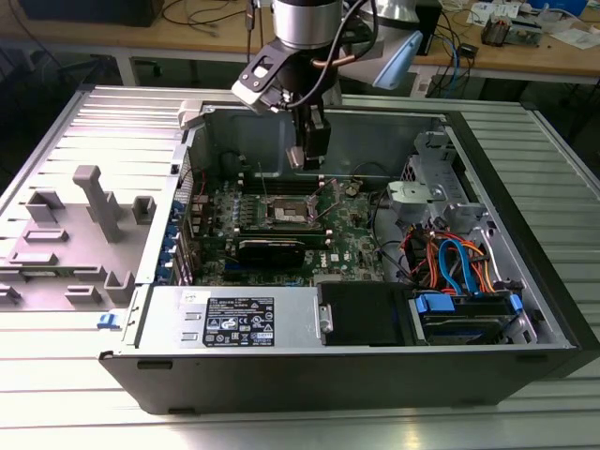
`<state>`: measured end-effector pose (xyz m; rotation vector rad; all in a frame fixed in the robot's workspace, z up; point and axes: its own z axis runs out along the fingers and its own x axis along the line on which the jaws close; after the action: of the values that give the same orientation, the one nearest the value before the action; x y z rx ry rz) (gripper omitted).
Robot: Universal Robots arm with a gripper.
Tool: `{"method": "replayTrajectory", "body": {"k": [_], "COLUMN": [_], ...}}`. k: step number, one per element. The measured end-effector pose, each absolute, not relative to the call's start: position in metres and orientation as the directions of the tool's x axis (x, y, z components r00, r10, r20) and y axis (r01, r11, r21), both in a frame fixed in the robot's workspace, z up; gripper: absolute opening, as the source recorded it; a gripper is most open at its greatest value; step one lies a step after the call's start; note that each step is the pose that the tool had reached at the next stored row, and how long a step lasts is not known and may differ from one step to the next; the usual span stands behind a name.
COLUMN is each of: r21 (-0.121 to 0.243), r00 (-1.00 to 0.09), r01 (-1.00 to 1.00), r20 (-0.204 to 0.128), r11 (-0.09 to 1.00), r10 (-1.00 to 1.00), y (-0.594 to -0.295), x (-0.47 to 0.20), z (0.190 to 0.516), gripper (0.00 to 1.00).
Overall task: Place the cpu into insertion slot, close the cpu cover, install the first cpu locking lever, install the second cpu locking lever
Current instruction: 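Place the cpu into insertion slot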
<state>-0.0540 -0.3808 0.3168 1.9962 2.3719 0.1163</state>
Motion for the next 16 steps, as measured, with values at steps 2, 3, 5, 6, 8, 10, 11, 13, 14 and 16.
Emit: {"method": "replayTrajectory", "body": {"k": [2, 3, 5, 6, 8, 10, 11, 13, 14, 16], "r21": [0.083, 0.083, 0.083, 0.083, 0.083, 0.083, 0.083, 0.083, 0.083, 0.083], "r00": [-0.151, -0.126, -0.103, -0.1, -0.098, -0.092, -0.081, -0.037, -0.035, -0.032], "r01": [0.985, 0.989, 0.991, 0.992, 0.992, 0.993, 0.993, 0.996, 0.996, 0.996], "r20": [0.018, 0.018, 0.018, 0.018, 0.018, 0.018, 0.018, 0.018, 0.018, 0.018], "r11": [0.149, 0.124, 0.101, 0.098, 0.096, 0.09, 0.079, 0.035, 0.033, 0.031], "r10": [0.988, 0.992, 0.995, 0.995, 0.995, 0.996, 0.997, 0.999, 0.999, 0.999], "y": [-0.381, -0.381, -0.381, -0.381, -0.381, -0.381, -0.381, -0.38, -0.38, -0.381], "x": [-0.054, -0.054, -0.055, -0.057, -0.061, -0.067, -0.068, -0.069, -0.071, -0.075], "z": [0.314, 0.312, 0.31, 0.308, 0.306, 0.303, 0.3, 0.292, 0.289, 0.286], "gripper": [0.54, 0.54, 0.54, 0.54, 0.54, 0.54, 0.54, 0.54, 0.54, 0.54]}}
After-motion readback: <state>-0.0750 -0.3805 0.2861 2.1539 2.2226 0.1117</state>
